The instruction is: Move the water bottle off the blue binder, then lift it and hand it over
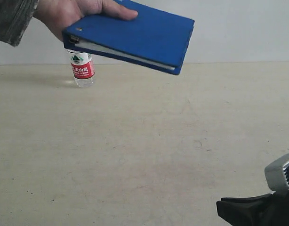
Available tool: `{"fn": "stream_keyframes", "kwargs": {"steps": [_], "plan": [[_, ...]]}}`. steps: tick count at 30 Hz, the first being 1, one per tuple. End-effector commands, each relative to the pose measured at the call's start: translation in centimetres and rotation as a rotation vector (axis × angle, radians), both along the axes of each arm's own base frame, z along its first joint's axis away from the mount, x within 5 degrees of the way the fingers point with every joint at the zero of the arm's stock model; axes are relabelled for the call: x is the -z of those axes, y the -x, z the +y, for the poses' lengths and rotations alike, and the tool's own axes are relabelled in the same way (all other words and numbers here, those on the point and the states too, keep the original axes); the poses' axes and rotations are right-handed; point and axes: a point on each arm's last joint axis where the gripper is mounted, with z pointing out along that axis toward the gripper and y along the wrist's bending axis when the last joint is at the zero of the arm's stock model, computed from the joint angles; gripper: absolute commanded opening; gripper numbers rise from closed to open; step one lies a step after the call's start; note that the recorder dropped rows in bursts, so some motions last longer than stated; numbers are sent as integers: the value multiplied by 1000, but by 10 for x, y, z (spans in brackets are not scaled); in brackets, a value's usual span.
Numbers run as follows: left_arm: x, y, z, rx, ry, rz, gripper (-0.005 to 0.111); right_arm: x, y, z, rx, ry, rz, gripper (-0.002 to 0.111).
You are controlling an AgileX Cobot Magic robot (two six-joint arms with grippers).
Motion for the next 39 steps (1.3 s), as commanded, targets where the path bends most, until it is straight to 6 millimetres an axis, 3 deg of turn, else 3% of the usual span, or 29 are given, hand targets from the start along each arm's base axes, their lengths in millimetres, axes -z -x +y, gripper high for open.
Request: {"fn": "stream_keyframes", "kwargs": {"steps": [1, 5, 9, 11, 15, 20, 22, 30, 34, 39], "plan": [[1, 0, -1, 7, 23, 5, 4, 1, 0, 0, 3, 1, 4, 1], [1, 0, -1, 9, 23, 5, 4, -12, 0, -8, 39, -48, -77, 1], [1, 0, 0, 2, 25, 2, 4, -38, -1, -30, 99, -13, -408, 1], [1, 0, 0, 2, 25, 2, 4, -49, 1, -45, 201, 13, -519, 1], [1, 0, 0, 2, 25, 2, 4, -54, 14, -71, 412, 75, -582, 1], [1, 0, 0, 2, 25, 2, 4, -47, 39, -94, 599, 153, -575, 1], [1, 0, 0, 2, 25, 2, 4, -43, 40, -97, 625, 179, -543, 1], [1, 0, 0, 1, 28, 0, 4, -38, 41, -95, 695, 113, -442, 1], [1, 0, 0, 1, 28, 0, 4, -10, 44, -83, 638, 19, -223, 1], [1, 0, 0, -1, 27, 0, 4, -10, 45, -79, 585, 16, -225, 1]]}}
